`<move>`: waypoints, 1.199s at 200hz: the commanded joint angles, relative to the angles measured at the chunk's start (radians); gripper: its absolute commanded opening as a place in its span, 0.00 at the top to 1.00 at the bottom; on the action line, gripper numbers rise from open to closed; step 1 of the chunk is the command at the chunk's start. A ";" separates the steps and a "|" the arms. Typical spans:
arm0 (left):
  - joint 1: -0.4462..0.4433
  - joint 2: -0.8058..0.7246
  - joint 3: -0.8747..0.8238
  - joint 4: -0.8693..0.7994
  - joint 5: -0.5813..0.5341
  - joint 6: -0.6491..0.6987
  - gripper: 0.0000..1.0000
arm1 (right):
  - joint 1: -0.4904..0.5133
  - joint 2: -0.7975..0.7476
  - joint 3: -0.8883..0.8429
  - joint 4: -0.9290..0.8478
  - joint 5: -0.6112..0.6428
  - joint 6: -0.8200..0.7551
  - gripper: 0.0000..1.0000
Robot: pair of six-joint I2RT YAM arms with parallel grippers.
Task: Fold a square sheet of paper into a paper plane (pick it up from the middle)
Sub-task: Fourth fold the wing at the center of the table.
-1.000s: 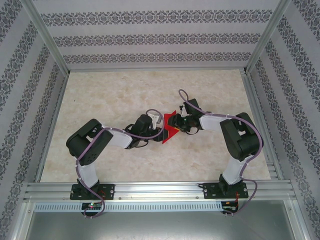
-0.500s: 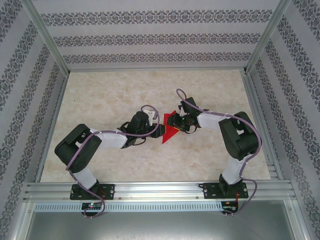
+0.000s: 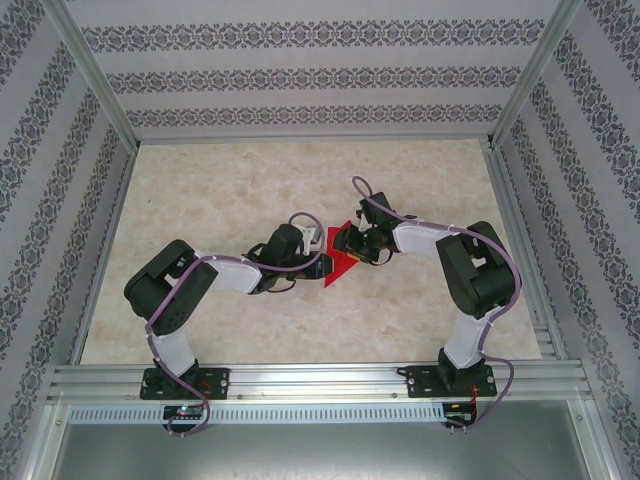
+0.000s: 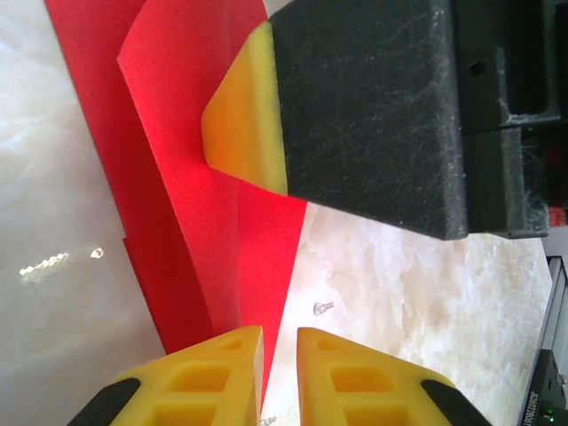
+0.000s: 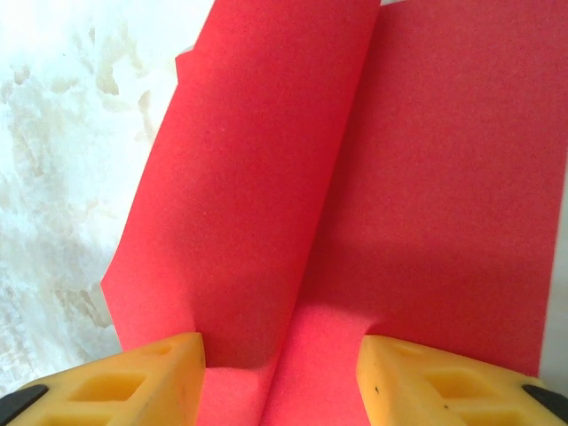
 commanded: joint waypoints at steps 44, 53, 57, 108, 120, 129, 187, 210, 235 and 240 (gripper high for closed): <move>0.008 0.046 0.080 -0.083 -0.021 -0.001 0.89 | -0.001 0.085 -0.017 -0.091 0.109 -0.004 0.53; 0.008 0.050 0.088 -0.111 -0.034 0.005 0.90 | 0.000 0.085 -0.018 -0.092 0.109 -0.004 0.53; 0.008 0.051 0.090 -0.118 -0.038 0.007 0.90 | -0.001 0.087 -0.018 -0.093 0.109 -0.005 0.53; 0.008 0.066 0.099 -0.152 -0.072 0.009 0.92 | -0.002 0.082 -0.019 -0.087 0.102 -0.017 0.51; 0.009 0.067 0.097 -0.151 -0.074 0.008 0.92 | -0.002 0.077 -0.021 -0.086 0.101 -0.021 0.51; 0.009 0.069 0.099 -0.153 -0.074 0.008 0.93 | -0.003 0.075 -0.023 -0.086 0.099 -0.024 0.50; 0.009 0.083 0.110 -0.160 -0.073 0.013 0.93 | -0.003 0.095 -0.011 -0.116 0.128 -0.031 0.53; 0.009 0.090 0.114 -0.160 -0.070 0.013 0.93 | -0.002 0.112 0.004 -0.137 0.141 -0.034 0.55; 0.009 0.097 0.119 -0.165 -0.068 0.012 0.93 | -0.001 0.132 0.021 -0.161 0.154 -0.036 0.58; 0.009 0.099 0.120 -0.166 -0.067 0.012 0.93 | -0.001 0.136 0.023 -0.167 0.156 -0.036 0.59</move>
